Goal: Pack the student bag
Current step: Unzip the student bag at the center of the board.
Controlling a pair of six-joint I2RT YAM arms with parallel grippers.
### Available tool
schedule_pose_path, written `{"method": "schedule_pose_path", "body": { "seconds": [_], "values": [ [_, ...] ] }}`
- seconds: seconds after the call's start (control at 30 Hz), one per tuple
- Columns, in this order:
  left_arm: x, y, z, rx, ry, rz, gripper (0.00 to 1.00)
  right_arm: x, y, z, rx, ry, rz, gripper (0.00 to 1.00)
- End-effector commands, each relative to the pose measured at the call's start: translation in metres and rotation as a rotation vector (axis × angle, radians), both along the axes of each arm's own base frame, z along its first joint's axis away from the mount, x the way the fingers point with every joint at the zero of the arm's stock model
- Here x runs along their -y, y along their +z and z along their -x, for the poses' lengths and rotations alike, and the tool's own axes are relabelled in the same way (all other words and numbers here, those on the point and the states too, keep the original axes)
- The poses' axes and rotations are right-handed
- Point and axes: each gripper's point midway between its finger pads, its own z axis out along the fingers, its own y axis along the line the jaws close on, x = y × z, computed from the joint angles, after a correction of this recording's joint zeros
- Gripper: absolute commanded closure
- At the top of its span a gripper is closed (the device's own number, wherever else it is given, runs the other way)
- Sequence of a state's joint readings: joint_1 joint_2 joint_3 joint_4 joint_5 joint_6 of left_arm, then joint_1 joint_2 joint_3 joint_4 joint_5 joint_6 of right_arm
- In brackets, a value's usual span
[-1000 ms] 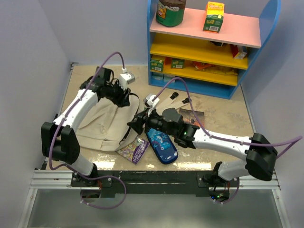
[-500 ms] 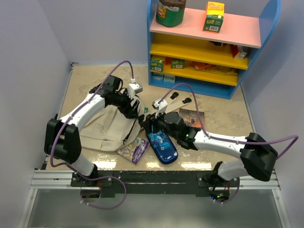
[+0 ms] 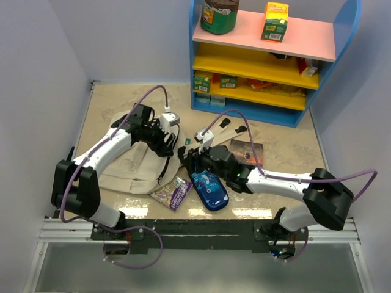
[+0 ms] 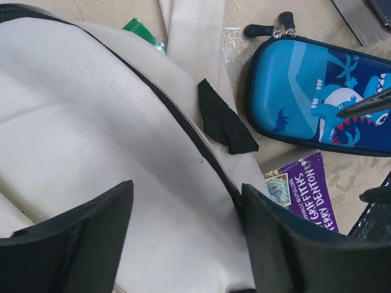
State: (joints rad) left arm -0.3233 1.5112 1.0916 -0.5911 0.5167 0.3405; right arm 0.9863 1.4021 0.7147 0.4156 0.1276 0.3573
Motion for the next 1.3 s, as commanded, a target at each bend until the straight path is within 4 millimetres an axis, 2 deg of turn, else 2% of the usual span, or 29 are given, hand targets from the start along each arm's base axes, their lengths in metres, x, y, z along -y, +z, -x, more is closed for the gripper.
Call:
{"method": "schedule_pose_path", "body": {
  "seconds": [0.0,0.07,0.1,0.17,0.2,0.27,0.3,0.33,0.5,0.63,0.7,0.77,0.8,0.93,0.97,1.07,1.17,1.2,1.27],
  "values": [
    [-0.005,0.024,-0.008,0.084,-0.013,0.039,0.33,-0.004,0.006,0.000,0.010,0.012,-0.045,0.50],
    [-0.004,0.023,-0.002,0.084,-0.031,0.048,0.42,-0.006,0.004,0.000,0.008,0.016,-0.042,0.50],
    [-0.004,0.023,-0.001,0.086,-0.036,0.054,0.50,-0.007,0.004,-0.001,0.008,0.018,-0.043,0.50],
    [-0.001,0.021,0.005,0.067,-0.055,0.070,0.61,-0.010,0.002,-0.002,0.007,0.022,-0.037,0.51],
    [0.000,0.019,0.007,0.057,-0.059,0.074,0.72,-0.011,0.002,-0.002,0.007,0.025,-0.037,0.51],
    [0.001,0.019,0.011,0.045,-0.071,0.086,0.85,-0.013,-0.001,-0.004,0.009,0.025,-0.028,0.51],
    [0.002,0.018,0.013,0.036,-0.075,0.090,0.97,-0.014,0.000,-0.005,0.013,0.024,-0.025,0.51],
    [0.002,0.017,0.015,0.022,-0.080,0.093,1.00,-0.014,0.000,-0.007,0.017,0.024,-0.018,0.51],
    [0.001,0.024,0.025,-0.037,-0.086,0.153,1.00,-0.024,-0.008,-0.017,0.026,0.027,0.021,0.51],
    [-0.009,0.034,0.030,-0.090,-0.062,0.211,1.00,-0.033,-0.010,-0.024,0.039,0.031,0.046,0.52],
    [-0.012,0.040,0.031,-0.104,-0.062,0.238,1.00,-0.039,-0.005,-0.029,0.055,0.032,0.034,0.52],
    [-0.014,0.041,0.036,-0.116,-0.070,0.236,1.00,-0.044,-0.008,-0.033,0.060,0.036,0.044,0.52],
    [-0.014,0.042,0.037,-0.115,-0.076,0.238,1.00,-0.048,-0.003,-0.036,0.070,0.034,0.035,0.52],
    [-0.016,0.051,0.040,-0.081,-0.092,0.230,1.00,-0.057,-0.015,-0.039,0.065,0.050,0.042,0.55],
    [-0.019,0.052,0.037,-0.064,-0.079,0.211,1.00,-0.059,-0.025,-0.039,0.051,0.059,0.054,0.55],
    [-0.031,0.054,0.024,-0.023,-0.014,0.133,1.00,-0.061,-0.038,-0.032,0.018,0.078,0.047,0.60],
    [-0.037,0.060,0.016,0.028,-0.016,0.090,1.00,-0.056,-0.054,-0.023,-0.013,0.087,0.061,0.61],
    [-0.037,0.064,0.013,0.050,-0.023,0.087,1.00,-0.054,-0.061,-0.020,-0.024,0.089,0.071,0.61],
    [-0.036,0.085,0.001,0.112,-0.035,0.094,1.00,-0.054,-0.068,-0.016,-0.042,0.098,0.092,0.61]
  ]
}}
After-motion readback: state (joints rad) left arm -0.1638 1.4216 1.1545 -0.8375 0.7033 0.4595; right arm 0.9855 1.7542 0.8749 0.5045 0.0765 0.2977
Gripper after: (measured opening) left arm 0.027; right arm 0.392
